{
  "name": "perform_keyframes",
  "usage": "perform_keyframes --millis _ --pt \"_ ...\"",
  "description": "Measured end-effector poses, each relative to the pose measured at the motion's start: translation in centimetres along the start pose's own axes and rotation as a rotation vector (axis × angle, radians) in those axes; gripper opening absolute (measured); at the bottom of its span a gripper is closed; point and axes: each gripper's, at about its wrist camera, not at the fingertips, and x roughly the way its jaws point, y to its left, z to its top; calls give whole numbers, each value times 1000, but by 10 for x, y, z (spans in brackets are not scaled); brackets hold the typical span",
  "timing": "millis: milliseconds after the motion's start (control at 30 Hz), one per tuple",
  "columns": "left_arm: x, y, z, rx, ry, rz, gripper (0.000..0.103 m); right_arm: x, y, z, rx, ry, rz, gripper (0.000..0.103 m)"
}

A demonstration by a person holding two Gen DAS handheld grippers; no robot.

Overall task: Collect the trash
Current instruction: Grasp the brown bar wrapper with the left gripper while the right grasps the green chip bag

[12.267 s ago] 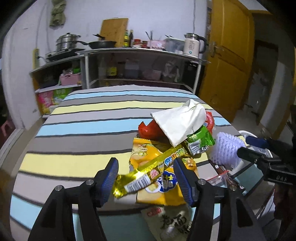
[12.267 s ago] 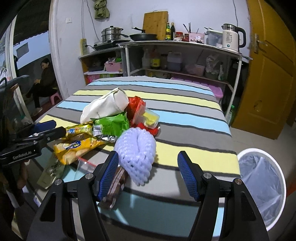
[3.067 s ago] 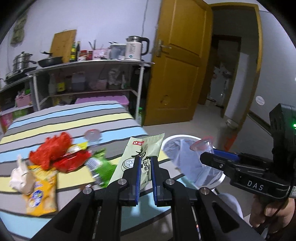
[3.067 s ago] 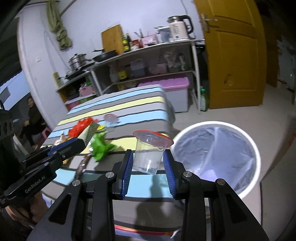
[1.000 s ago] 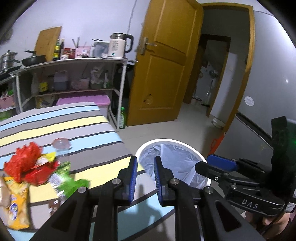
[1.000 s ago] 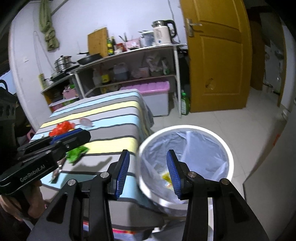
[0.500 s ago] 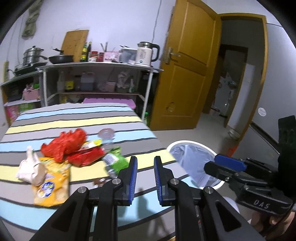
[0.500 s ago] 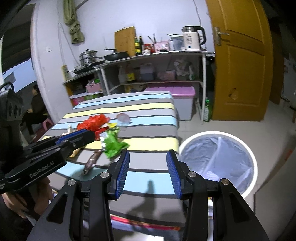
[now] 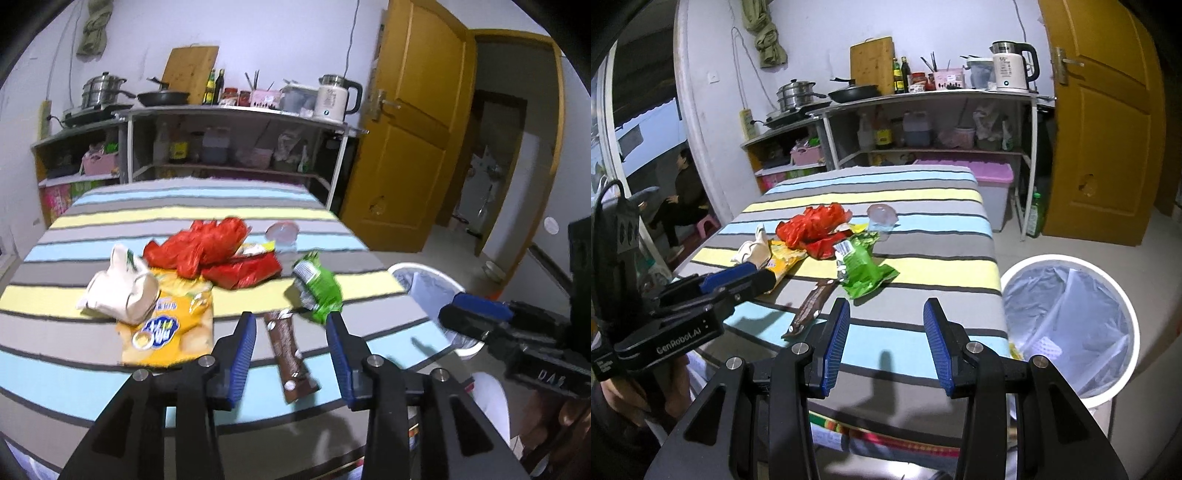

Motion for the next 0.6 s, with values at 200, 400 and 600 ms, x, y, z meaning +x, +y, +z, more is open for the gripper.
perform_keyframes --millis 200,400,600 --pt "20 -2 -16 4 70 6 39 8 1 -1 -2 19 -1 43" --pt "37 -3 -22 -7 113 -3 39 16 0 -2 -11 42 -9 43" --pt "51 -7 -26 14 149 35 39 24 0 0 -17 53 -7 43"
